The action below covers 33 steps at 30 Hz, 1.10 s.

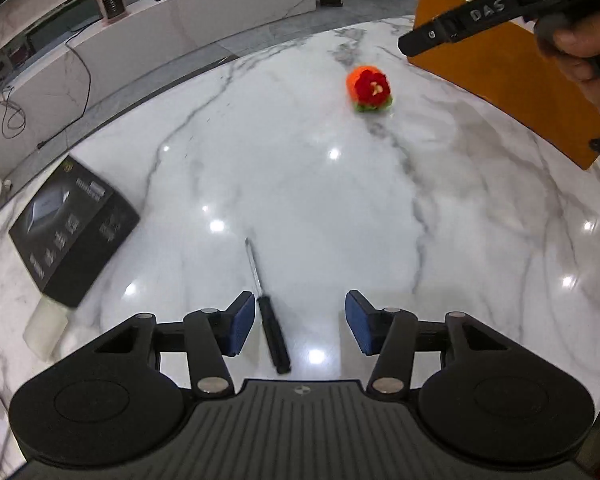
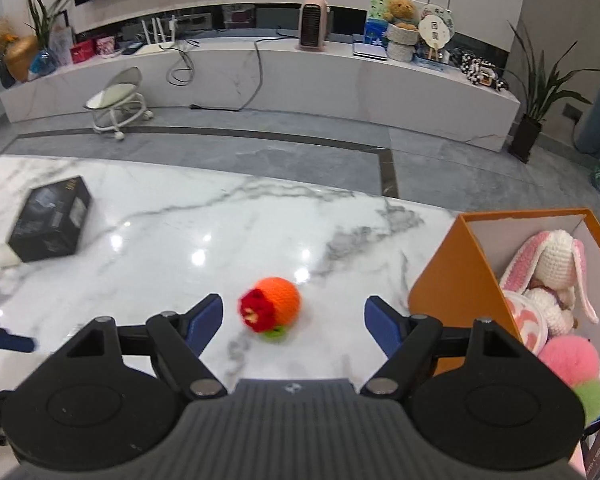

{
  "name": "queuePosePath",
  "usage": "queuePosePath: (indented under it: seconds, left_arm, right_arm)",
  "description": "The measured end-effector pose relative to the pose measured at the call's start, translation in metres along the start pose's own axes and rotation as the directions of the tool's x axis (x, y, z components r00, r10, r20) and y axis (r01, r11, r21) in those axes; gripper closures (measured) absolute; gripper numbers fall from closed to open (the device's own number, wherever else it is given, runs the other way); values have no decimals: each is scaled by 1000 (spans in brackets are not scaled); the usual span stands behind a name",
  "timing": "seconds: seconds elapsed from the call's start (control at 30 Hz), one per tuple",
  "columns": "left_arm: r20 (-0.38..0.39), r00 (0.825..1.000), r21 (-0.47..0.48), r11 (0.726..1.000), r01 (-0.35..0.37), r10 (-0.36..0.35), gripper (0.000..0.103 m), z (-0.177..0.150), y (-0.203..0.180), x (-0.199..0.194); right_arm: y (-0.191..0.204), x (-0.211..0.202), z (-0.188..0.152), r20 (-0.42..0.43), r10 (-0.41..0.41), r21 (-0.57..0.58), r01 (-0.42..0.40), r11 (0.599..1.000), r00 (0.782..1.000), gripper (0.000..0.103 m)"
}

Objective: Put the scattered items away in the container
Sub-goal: 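Move the left tool to the screwdriver while the right approaches the crochet fruit, then close the left gripper on the screwdriver while the right grips the crochet fruit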

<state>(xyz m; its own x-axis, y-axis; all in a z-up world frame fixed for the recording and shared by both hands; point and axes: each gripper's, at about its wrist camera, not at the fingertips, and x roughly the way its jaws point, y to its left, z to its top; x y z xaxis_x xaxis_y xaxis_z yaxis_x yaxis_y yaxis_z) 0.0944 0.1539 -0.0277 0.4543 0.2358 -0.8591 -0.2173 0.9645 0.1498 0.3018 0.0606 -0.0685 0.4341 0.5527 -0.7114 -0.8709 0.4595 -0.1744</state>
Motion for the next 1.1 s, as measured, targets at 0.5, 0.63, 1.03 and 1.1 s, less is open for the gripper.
queuePosePath:
  seconds: [0.5,0.63,1.03,1.1]
  left_arm:
    - [-38,998,-44,998,49,-50,59,-14,12,13]
    - [-33,999,-68,997,27,-29,59,-12,15,14]
    - [12,996,-388,917,90,-92,37,-4,39,15]
    - [1,998,-343,938,53,-56,44,0,31,17]
  right_arm:
    - [-6,48,-13,-12,31,21,-31,999,999,24]
    - [3,55,-14,-3,29,3,-29,1000,1000,26]
    - [10,61,-13,-1,22,1,-22,1000,1000,26]
    - [11,63,-14,-5,21,-5,-21,1000,1000,27]
